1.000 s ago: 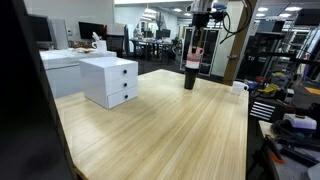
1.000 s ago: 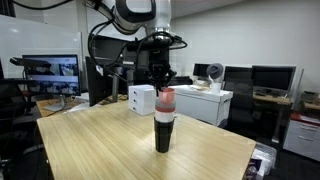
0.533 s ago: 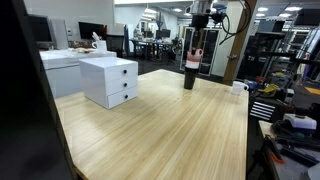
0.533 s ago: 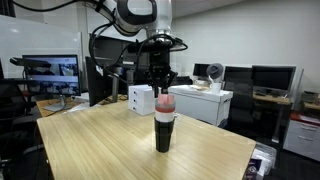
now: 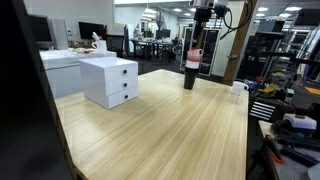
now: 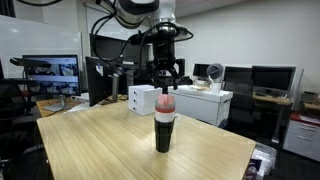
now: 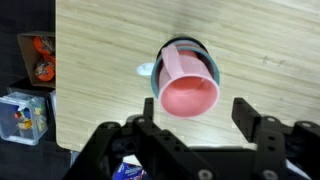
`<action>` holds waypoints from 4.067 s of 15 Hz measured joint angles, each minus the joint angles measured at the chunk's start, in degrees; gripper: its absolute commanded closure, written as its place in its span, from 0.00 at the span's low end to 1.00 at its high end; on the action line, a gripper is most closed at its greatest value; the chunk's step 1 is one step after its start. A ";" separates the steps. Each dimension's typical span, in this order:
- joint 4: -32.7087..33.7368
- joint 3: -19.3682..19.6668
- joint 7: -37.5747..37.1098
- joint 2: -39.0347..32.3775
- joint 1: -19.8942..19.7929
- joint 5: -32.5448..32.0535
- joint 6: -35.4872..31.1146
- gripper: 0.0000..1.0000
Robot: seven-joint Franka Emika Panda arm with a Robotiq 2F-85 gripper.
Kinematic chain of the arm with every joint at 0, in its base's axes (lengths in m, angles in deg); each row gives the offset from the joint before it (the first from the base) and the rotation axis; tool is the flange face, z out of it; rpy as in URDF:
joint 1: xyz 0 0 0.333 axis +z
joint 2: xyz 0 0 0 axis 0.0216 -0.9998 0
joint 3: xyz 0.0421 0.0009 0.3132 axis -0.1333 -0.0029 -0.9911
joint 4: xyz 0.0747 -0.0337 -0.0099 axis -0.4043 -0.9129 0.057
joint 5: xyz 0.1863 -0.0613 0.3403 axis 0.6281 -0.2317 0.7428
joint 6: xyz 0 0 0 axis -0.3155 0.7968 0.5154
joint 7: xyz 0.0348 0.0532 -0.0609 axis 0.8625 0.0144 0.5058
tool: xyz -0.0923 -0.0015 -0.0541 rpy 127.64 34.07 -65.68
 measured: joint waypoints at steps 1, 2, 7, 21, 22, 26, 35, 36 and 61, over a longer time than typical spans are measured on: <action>0.02 0.34 -0.03 0.44 -0.44 0.73 0.00 0.00; 0.02 0.83 -0.05 0.95 -0.85 1.48 0.00 0.00; -0.27 4.09 -1.12 3.39 -3.39 5.58 0.04 0.00; -17.86 9.44 -17.35 7.54 -5.69 8.25 -12.87 0.00; -18.97 9.44 -17.45 7.57 -5.67 8.10 -13.57 0.00; -22.33 9.55 -19.29 7.57 -5.68 5.13 -15.26 0.00; -27.91 11.16 -20.50 7.11 -5.84 1.81 -19.43 0.00; -28.25 11.49 -20.52 7.03 -5.90 1.57 -19.49 0.00; -29.04 13.62 -22.23 -0.33 -8.81 0.40 -19.33 0.84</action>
